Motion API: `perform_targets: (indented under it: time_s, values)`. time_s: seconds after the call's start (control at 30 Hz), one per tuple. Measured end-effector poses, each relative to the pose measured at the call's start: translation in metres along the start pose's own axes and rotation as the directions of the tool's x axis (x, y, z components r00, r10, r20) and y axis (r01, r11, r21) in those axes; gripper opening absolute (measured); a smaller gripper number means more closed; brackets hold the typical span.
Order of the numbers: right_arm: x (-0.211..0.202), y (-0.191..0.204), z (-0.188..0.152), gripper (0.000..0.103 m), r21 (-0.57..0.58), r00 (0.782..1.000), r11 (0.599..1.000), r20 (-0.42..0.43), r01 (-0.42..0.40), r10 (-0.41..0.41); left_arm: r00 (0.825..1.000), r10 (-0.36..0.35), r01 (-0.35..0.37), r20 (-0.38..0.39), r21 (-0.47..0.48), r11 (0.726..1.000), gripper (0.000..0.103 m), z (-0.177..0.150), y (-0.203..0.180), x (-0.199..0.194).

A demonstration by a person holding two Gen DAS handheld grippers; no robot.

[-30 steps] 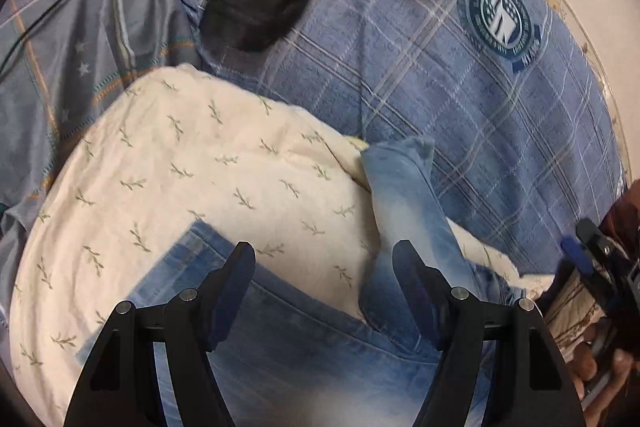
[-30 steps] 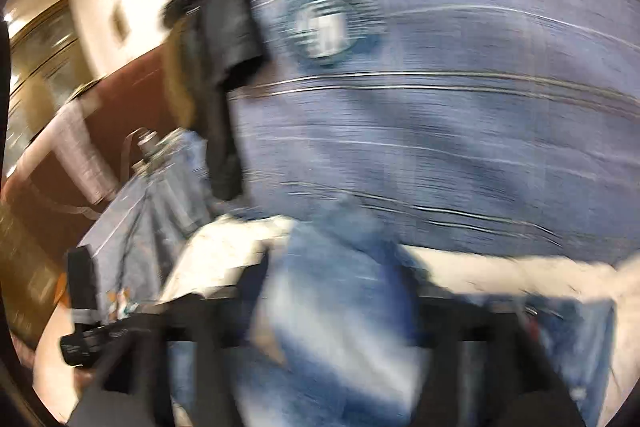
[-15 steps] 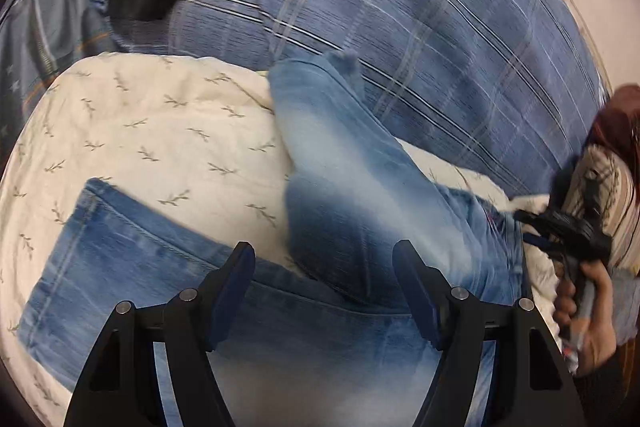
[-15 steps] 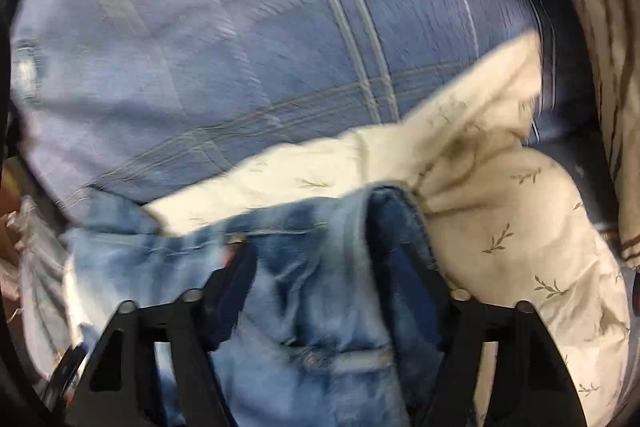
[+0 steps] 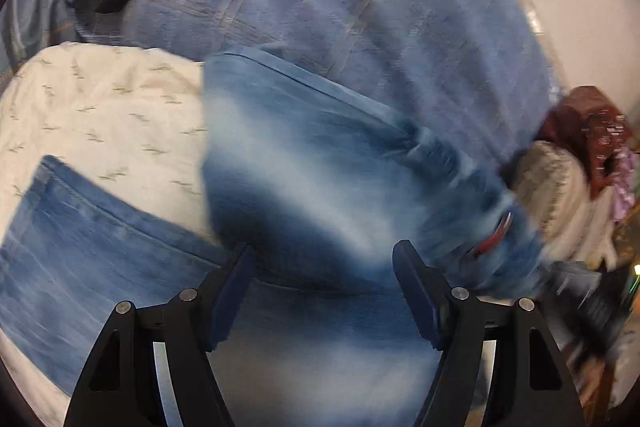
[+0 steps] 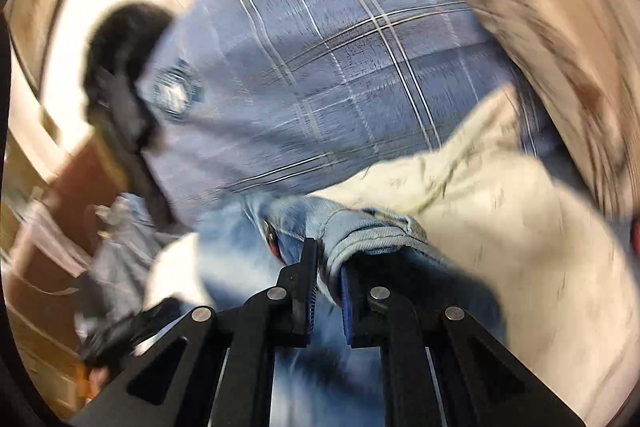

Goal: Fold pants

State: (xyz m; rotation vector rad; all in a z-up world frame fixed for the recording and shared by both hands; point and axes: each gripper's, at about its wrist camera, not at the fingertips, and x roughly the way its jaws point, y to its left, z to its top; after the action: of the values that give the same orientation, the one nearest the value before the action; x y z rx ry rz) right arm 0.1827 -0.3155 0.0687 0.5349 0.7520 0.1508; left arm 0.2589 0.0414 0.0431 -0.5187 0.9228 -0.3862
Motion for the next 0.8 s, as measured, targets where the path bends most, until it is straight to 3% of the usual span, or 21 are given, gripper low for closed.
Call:
perform_targets:
  time_s: [0.1, 0.17, 0.33, 0.47, 0.53, 0.6, 0.63, 0.67, 0.7, 0.73, 0.77, 0.8]
  values:
    - [-0.007, -0.016, -0.048, 0.009, 0.084, 0.997, 0.994, 0.008, -0.074, 0.073, 0.997, -0.041, 0.042, -0.058, 0.021, 0.999, 0.073, -0.002, -0.023, 0.003]
    - [-0.001, -0.03, -0.071, 0.009, 0.133, 0.996, 0.988, -0.022, -0.078, 0.082, 0.994, -0.053, 0.054, -0.098, 0.012, 0.998, 0.074, -0.002, -0.034, 0.01]
    - [0.004, -0.039, -0.064, 0.009, 0.144, 0.99, 0.981, -0.038, -0.127, 0.134, 0.986, 0.01, -0.02, -0.168, -0.06, 0.998, 0.072, 0.0, -0.032, 0.039]
    - [0.007, -0.044, -0.07, 0.009, 0.145, 0.99, 0.983, -0.065, -0.116, 0.126, 0.987, -0.018, -0.012, -0.158, -0.185, 0.983, 0.072, 0.019, -0.03, 0.047]
    - [0.007, -0.048, -0.069, 0.009, 0.152, 0.989, 0.981, -0.075, -0.116, 0.129, 0.994, 0.036, -0.055, -0.106, -0.184, 0.981, 0.074, 0.034, -0.036, 0.044]
    - [0.005, -0.049, -0.071, 0.009, 0.155, 0.988, 0.98, -0.072, -0.123, 0.135, 0.984, 0.122, -0.144, -0.126, -0.18, 0.973, 0.073, 0.038, -0.039, 0.053]
    - [0.003, -0.049, -0.073, 0.009, 0.147, 0.988, 0.981, -0.076, -0.122, 0.135, 0.973, 0.158, -0.187, -0.167, -0.177, 0.966, 0.068, 0.04, -0.037, 0.064]
    - [0.003, -0.047, -0.073, 0.009, 0.134, 0.988, 0.984, -0.087, -0.117, 0.13, 0.969, 0.163, -0.196, -0.184, -0.176, 0.965, 0.038, 0.039, -0.037, 0.07]
    - [0.005, -0.047, -0.072, 0.009, 0.127, 0.987, 0.985, -0.097, -0.115, 0.128, 0.97, 0.148, -0.182, -0.195, -0.172, 0.968, 0.018, 0.038, -0.036, 0.073]
    - [0.005, -0.048, -0.072, 0.009, 0.133, 0.986, 0.984, -0.099, -0.121, 0.135, 0.966, 0.158, -0.192, -0.207, -0.155, 0.969, 0.01, 0.036, -0.037, 0.073]
    - [0.002, -0.049, -0.071, 0.009, 0.14, 0.986, 0.982, -0.09, -0.125, 0.139, 0.971, 0.155, -0.184, -0.183, -0.153, 0.971, 0.01, 0.032, -0.04, 0.066]
    - [-0.003, -0.05, -0.069, 0.009, 0.135, 0.987, 0.983, -0.077, -0.128, 0.139, 0.986, 0.11, -0.129, -0.129, -0.15, 0.98, 0.01, 0.026, -0.043, 0.05]
